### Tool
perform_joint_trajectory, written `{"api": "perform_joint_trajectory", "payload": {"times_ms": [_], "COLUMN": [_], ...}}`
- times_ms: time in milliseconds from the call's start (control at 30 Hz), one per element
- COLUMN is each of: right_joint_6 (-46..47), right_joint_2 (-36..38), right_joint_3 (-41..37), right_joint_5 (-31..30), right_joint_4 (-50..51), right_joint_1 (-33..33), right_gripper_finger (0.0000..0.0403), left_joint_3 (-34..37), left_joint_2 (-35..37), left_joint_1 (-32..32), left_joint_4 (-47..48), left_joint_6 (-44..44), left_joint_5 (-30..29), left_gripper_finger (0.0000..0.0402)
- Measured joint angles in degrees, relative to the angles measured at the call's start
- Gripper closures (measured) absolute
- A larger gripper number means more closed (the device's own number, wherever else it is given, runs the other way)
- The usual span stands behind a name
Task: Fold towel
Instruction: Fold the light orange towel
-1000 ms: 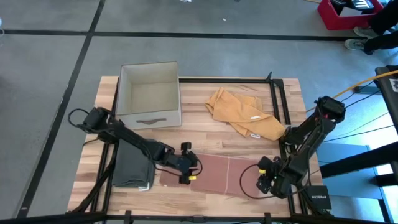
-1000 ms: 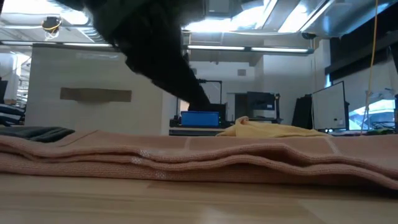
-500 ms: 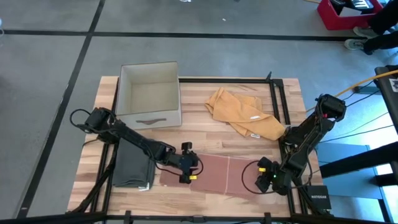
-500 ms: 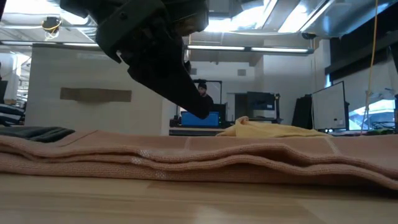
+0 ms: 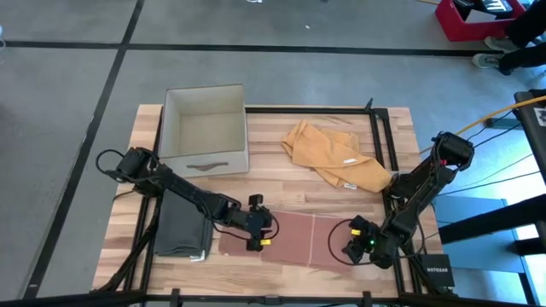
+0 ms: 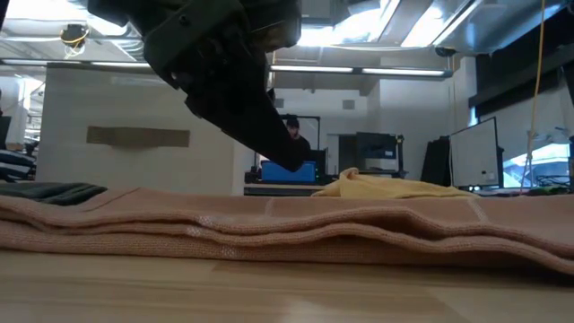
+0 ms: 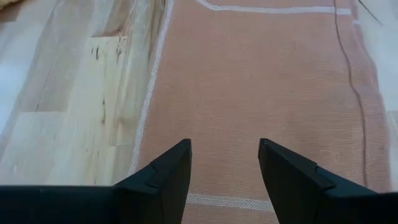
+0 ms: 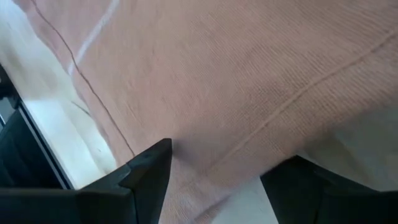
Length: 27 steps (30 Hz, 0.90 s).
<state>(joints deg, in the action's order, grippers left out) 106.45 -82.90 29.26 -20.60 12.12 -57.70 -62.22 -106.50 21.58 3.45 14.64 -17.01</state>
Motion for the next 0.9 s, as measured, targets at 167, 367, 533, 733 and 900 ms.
{"api": "perform_joint_trajectory", "payload": {"times_ms": [167, 367, 533, 733, 900], "right_joint_6": [-1.2, -5.5, -7.5, -7.6, -9.4], "right_joint_2": [-0.1, -0.4, -0.6, -0.8, -0.8], "right_joint_3": [-0.1, -0.2, -0.5, -0.4, -0.4], "right_joint_5": [-0.4, -6.5, -11.9, -18.8, -22.5], "right_joint_4": [-0.7, -2.5, -0.6, 1.2, 1.3], "right_joint_1": [1.2, 5.3, 7.0, 8.6, 9.2], "right_gripper_finger": [0.0166, 0.0169, 0.0213, 0.0312, 0.0387], "left_joint_3": [0.0, 0.0, 0.0, 0.0, 0.0], "left_joint_2": [0.0, 0.0, 0.0, -3.6, -7.6], "left_joint_1": [0.0, 0.0, 0.0, -1.0, -2.8], "left_joint_4": [-0.2, -4.1, -4.7, -9.6, -12.3], "left_joint_6": [-0.1, -1.9, -2.8, -3.2, -1.3], "left_joint_5": [-0.1, 0.0, 0.1, 0.3, 0.7], "left_gripper_finger": [0.0224, 0.0224, 0.0224, 0.0224, 0.0224]}}
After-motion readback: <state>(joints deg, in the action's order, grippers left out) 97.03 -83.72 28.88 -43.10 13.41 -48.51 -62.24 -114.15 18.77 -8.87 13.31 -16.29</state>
